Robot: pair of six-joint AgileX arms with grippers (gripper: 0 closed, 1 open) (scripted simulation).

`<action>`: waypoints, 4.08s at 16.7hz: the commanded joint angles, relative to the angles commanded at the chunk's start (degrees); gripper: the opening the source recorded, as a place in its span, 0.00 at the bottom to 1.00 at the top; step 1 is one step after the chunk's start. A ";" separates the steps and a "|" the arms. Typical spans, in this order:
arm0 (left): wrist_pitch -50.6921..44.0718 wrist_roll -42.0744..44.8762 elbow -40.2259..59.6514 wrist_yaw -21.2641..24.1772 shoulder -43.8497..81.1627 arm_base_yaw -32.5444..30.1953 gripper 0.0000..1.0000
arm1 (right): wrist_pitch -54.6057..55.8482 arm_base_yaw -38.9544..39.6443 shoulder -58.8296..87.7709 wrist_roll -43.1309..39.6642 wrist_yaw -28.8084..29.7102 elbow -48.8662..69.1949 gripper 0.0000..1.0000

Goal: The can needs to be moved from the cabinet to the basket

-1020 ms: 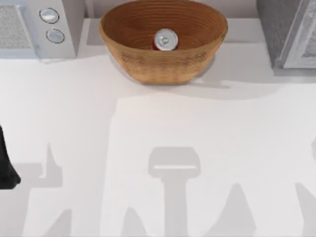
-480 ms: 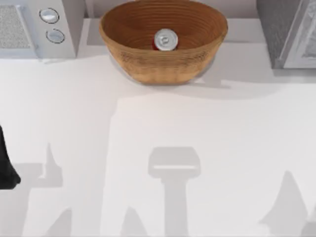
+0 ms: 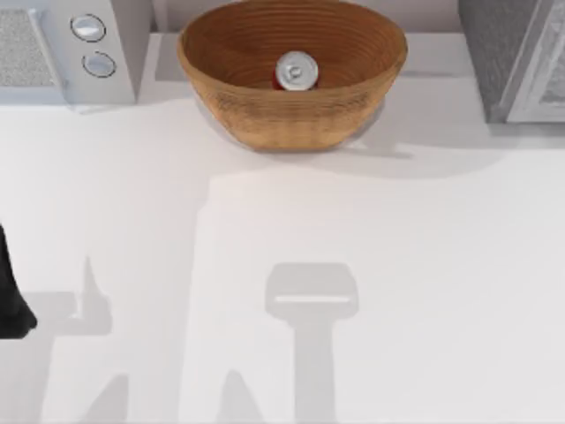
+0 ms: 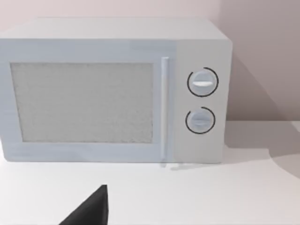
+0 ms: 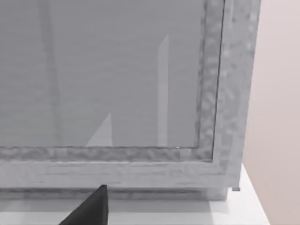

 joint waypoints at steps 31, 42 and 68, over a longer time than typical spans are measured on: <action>0.00 0.00 0.00 0.00 0.00 0.00 1.00 | -87.86 -1.85 -10.50 0.07 -2.07 76.89 1.00; 0.00 0.00 0.00 0.00 0.00 0.00 1.00 | -90.23 1.48 -10.62 -0.10 1.40 79.62 1.00; 0.00 0.00 0.00 0.00 0.00 0.00 1.00 | -93.73 81.68 -14.79 -1.39 83.97 78.48 1.00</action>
